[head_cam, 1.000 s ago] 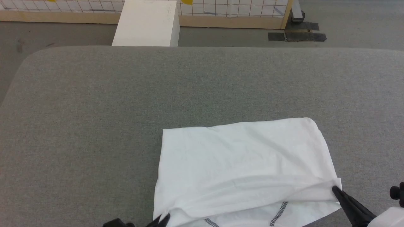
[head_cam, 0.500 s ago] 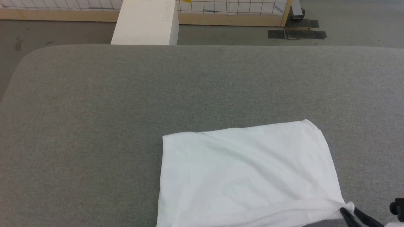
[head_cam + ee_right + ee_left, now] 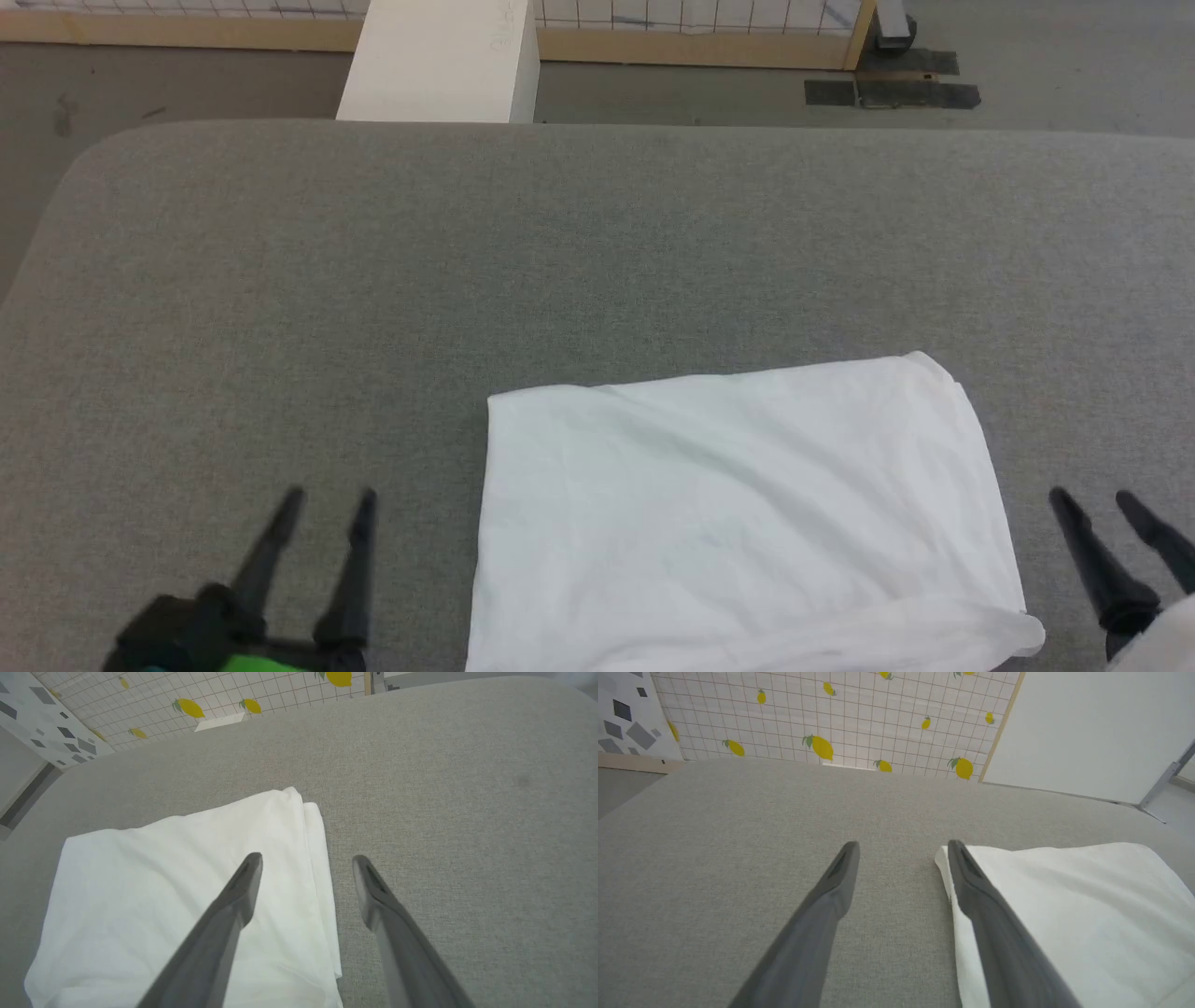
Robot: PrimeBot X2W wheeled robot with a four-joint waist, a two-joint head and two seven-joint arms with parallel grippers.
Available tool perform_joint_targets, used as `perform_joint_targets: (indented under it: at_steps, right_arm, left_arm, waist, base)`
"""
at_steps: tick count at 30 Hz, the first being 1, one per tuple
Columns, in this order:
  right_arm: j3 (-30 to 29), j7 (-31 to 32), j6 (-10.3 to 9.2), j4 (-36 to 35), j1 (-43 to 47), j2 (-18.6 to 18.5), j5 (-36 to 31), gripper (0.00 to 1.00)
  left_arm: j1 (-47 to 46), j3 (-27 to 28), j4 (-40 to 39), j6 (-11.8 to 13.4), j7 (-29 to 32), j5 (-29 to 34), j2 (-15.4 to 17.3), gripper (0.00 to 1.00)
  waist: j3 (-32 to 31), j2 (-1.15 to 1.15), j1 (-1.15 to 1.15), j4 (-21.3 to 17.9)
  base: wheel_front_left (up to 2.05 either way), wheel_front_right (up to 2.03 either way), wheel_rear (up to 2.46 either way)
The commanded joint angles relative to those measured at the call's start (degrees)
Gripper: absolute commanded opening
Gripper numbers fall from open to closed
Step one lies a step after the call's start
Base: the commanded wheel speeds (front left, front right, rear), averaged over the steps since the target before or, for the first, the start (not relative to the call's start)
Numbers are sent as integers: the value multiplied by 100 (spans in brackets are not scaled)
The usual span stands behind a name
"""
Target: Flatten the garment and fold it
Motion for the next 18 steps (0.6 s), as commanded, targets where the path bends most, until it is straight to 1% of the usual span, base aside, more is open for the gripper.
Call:
perform_joint_targets:
  at_steps: [1, 4, 6, 9, 11, 14, 18]
  right_arm:
    - [-36, 21, -8, 43, -218, 47, -181, 100]
    - [-44, 219, -8, 243, -539, 157, -474, 100]
    - [15, 436, -8, 422, -715, 196, -669, 100]
    - [161, 767, -8, 683, -909, 238, -836, 100]
    - [178, 903, -8, 854, -1002, 285, -896, 100]
    - [171, 1039, -8, 1068, -1083, 295, -995, 100]
    - [110, 1139, -8, 1284, -1150, 297, -1086, 100]
  left_arm:
    - [-172, 218, -185, 169, -44, 186, -193, 100]
    - [-260, 634, -479, 439, -47, 519, -592, 100]
    - [-286, 758, -557, 471, -48, 702, -832, 100]
    - [-294, 775, -509, 373, -49, 944, -1089, 100]
    - [-283, 741, -440, 272, -49, 1065, -1194, 100]
    - [-302, 766, -336, 145, -49, 1172, -1315, 100]
    - [-318, 860, -222, 9, -49, 1288, -1391, 100]
  waist:
    - [68, 0, 0, 15]
    - [166, 0, 0, 45]
    - [235, 0, 0, 84]
    - [323, 0, 0, 164]
    - [374, 0, 0, 229]
    - [433, 0, 0, 333]
    - [497, 0, 0, 439]
  base:
    - [0, 0, 0]
    - [0, 0, 0]
    - [0, 0, 0]
    - [0, 0, 0]
    - [0, 0, 0]
    - [0, 0, 0]
    - [0, 0, 0]
